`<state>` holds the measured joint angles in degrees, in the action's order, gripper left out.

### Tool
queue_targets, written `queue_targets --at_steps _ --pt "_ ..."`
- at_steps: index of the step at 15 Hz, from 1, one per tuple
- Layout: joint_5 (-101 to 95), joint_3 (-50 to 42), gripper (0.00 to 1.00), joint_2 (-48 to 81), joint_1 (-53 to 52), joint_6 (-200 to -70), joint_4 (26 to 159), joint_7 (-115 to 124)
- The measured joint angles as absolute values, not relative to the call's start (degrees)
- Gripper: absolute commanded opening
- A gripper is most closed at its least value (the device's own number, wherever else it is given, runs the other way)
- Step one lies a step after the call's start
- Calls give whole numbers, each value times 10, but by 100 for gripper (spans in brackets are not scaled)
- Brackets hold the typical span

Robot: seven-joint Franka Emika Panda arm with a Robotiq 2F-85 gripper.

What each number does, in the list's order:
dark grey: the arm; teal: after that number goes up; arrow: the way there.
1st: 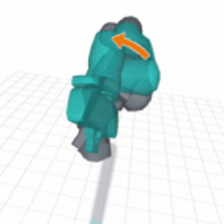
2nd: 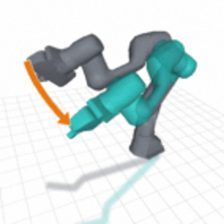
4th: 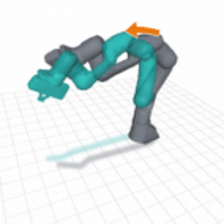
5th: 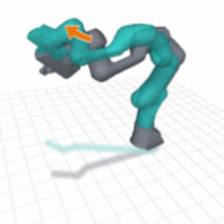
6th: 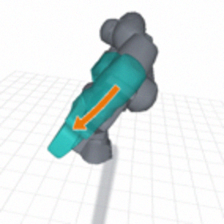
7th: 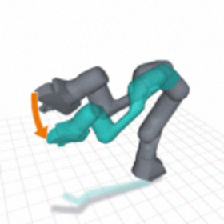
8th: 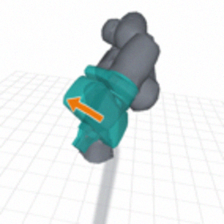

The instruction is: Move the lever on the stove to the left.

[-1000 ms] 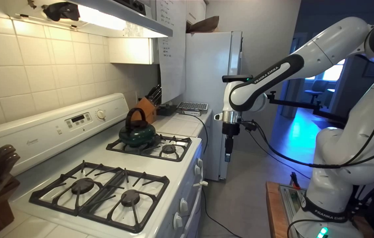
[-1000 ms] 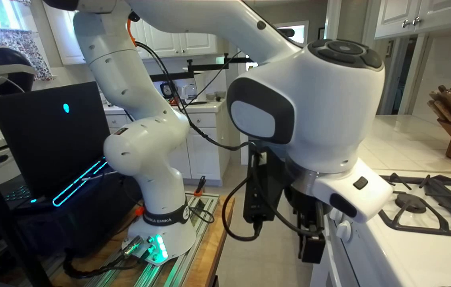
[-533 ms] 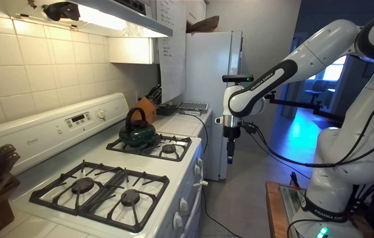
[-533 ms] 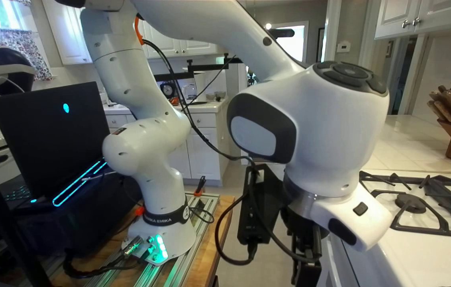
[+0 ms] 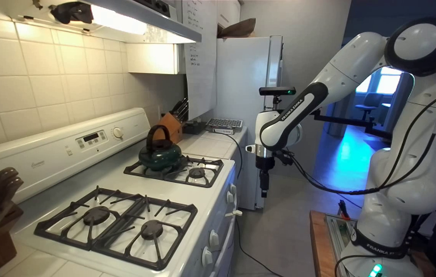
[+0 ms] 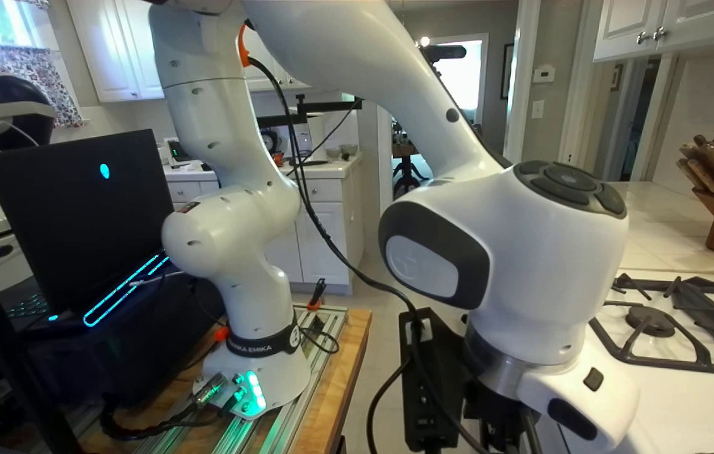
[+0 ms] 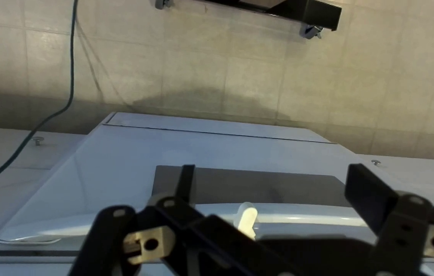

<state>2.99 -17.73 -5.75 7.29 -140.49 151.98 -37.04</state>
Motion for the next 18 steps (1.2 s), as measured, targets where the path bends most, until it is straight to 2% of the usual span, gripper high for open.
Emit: queue_targets --at_steps 10,18 --pt "99 -129 100 52 77 -1414 1441 -442" --pt "97 -87 100 121 89 -1507 1432 -441"
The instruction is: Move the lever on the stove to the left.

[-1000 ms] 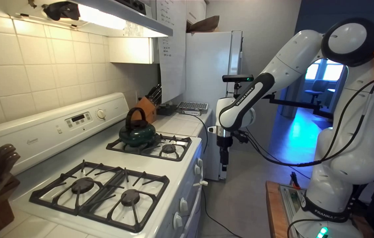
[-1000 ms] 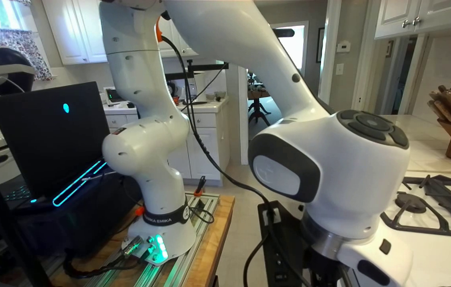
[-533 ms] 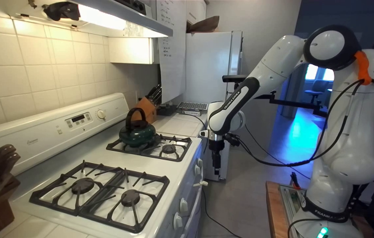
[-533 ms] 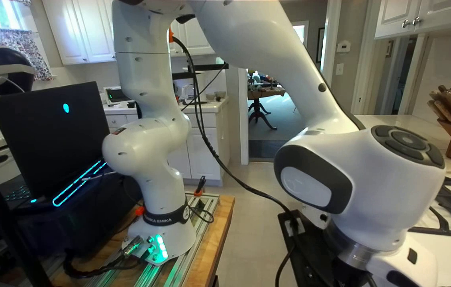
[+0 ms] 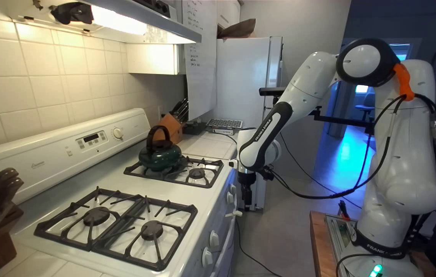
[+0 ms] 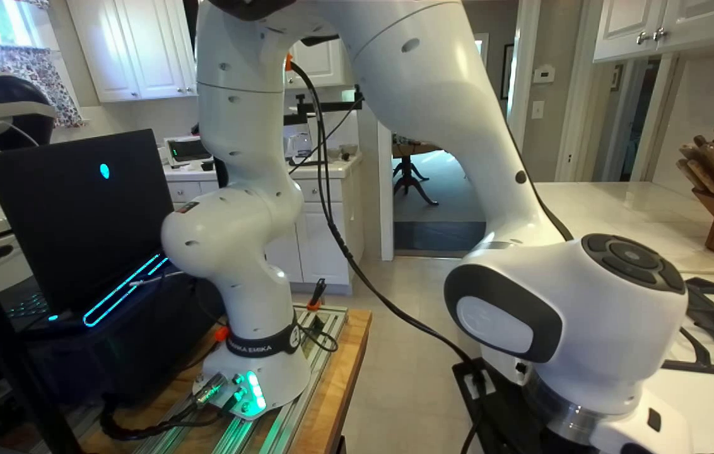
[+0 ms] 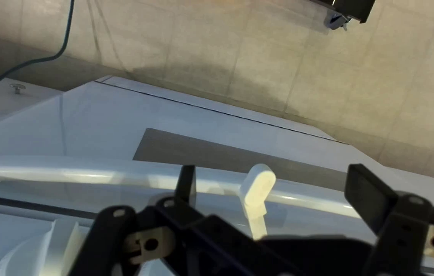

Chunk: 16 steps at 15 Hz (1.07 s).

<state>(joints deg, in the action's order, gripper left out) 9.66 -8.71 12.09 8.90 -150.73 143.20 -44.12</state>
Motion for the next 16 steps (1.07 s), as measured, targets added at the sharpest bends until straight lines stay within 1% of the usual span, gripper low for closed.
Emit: queue_targets --at_steps 7,16 --pt "95 -80 100 125 99 -1511 1430 -429" --pt "98 -40 100 151 115 -1590 1440 -401"
